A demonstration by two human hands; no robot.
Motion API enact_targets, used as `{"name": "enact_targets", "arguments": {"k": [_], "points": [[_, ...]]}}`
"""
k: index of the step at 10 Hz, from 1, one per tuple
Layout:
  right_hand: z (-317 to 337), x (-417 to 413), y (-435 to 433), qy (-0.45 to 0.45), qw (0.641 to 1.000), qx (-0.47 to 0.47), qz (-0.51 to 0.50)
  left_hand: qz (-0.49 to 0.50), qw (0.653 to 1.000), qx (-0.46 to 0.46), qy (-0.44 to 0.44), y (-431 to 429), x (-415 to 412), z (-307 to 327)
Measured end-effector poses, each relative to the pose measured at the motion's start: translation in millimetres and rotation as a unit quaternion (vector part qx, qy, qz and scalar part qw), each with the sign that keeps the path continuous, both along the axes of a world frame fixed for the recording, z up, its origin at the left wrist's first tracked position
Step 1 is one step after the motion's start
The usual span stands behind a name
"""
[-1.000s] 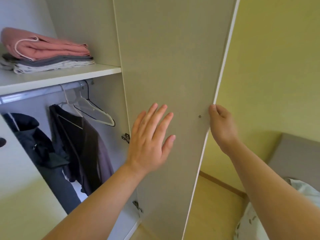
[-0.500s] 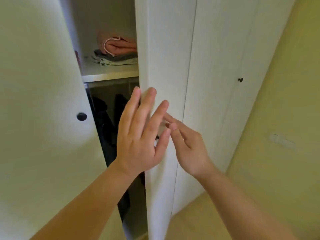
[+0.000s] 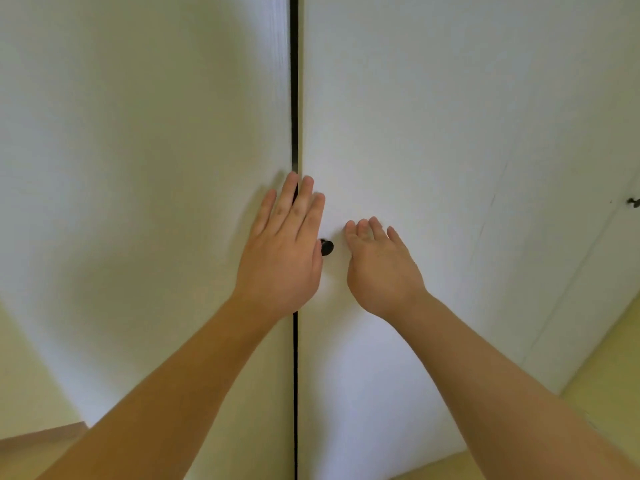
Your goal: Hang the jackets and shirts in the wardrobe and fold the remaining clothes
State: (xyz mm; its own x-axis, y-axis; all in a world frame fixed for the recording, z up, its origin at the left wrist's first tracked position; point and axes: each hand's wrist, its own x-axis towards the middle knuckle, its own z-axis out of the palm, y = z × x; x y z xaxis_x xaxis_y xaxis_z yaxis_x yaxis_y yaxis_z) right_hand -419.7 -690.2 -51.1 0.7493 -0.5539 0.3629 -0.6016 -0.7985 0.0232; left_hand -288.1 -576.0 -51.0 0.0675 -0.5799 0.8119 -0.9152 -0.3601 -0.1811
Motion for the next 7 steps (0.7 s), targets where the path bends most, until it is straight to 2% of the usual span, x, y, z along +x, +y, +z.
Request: {"name": "enact_targets", "arguments": {"k": [2, 4, 5, 6, 7], "points": [[8, 19, -15, 0.03, 0.997, 0.064, 0.001, 0.036, 0.997, 0.06, 0.031, -1, 18, -10], [8, 17, -21, 0.039, 0.996, 0.076, 0.008, 0.075, 0.991, 0.105, 0.034, -8, 25, -19], [13, 8, -17, 0.014, 0.99, 0.136, 0.031, 0.062, 0.991, 0.106, 0.055, -1, 21, -19], [17, -17, -11, -0.121, 0.962, 0.233, 0.072, 0.013, 0.994, 0.094, 0.055, 8, 11, -21], [28, -77, 6, -0.327, 0.925, 0.172, 0.085, -0.086, 0.987, 0.133, 0.021, 52, -16, -90]]}}
